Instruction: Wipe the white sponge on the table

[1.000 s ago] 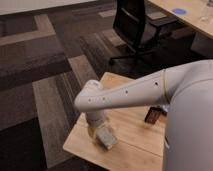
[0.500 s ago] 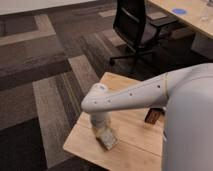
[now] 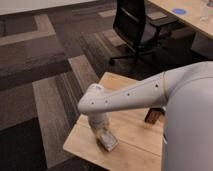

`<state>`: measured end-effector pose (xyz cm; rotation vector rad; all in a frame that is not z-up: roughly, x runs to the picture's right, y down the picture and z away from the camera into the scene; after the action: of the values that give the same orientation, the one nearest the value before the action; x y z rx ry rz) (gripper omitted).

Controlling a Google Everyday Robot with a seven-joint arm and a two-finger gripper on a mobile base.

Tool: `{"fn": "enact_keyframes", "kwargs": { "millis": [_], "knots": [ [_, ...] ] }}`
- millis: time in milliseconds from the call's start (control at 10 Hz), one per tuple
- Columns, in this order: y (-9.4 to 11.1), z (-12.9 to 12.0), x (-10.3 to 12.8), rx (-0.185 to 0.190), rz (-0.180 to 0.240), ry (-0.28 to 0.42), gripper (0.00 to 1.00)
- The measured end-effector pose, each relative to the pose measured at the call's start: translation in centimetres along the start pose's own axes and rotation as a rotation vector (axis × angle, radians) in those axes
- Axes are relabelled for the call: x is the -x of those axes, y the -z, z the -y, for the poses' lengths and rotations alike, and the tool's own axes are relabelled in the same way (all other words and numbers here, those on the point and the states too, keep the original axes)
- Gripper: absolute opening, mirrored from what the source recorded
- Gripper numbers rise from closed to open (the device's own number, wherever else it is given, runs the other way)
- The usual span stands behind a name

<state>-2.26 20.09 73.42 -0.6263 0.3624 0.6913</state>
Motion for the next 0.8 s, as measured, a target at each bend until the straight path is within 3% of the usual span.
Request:
{"fn": "enact_keyframes", "kwargs": {
  "millis": [400,600,700,800],
  "knots": [
    [-1.0,2.5,2.2,0.014,0.022,0.020,0.00],
    [-2.1,6.1,2.5,0.038,0.036,0.000,0.00],
    [-1.4,8.9,2.0,0.017,0.033,-0.016,0.00],
    [-0.7,10.0,1.9,0.002,0.037,-0.021,0.00]
  ]
}}
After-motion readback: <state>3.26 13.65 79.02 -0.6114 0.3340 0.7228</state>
